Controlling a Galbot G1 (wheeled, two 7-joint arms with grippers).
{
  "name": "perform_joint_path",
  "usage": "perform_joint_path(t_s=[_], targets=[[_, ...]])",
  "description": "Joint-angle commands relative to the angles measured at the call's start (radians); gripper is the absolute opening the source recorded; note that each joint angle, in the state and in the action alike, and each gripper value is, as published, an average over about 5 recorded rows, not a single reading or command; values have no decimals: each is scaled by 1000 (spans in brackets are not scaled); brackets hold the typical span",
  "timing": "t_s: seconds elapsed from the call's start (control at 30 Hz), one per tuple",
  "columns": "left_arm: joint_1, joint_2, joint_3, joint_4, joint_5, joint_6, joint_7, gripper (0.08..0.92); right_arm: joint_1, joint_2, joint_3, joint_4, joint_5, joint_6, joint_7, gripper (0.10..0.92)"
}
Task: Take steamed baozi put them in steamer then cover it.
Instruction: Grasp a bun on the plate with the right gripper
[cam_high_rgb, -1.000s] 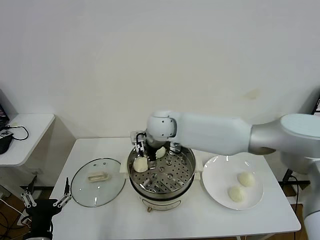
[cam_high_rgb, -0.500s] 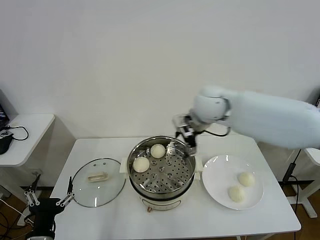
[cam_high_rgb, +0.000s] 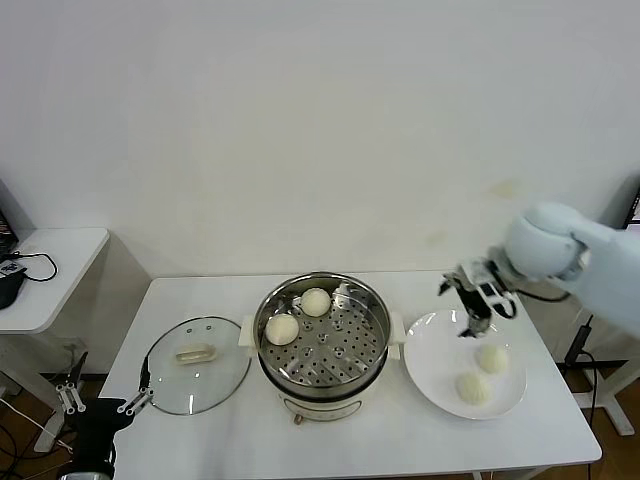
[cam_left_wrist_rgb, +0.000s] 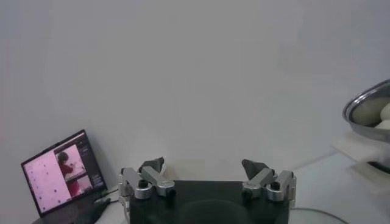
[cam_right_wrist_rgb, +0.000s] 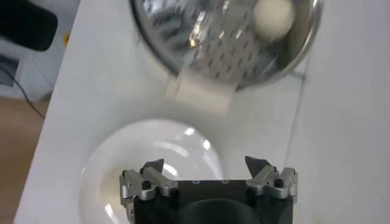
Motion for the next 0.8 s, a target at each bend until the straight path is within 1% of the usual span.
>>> perform_joint_path(t_s=[0.03, 0.13, 0.27, 0.43, 0.8], targets=[[5, 2, 5, 7, 3, 1, 2, 823, -459, -181, 301, 27, -156, 63, -15, 823], [6, 3, 6, 11, 5, 1, 2, 823, -574, -172, 390, 7, -178, 68, -11, 823], [6, 6, 2, 12, 5, 3, 3, 823, -646, -131, 430, -34, -206, 73, -1, 823], [7, 6, -3, 13, 5, 5, 5, 823, -673, -69, 436, -84, -238, 68, 16, 823], [8, 1, -14, 20, 4, 5, 6, 823, -714, 40, 445, -192, -259, 58, 63, 823]])
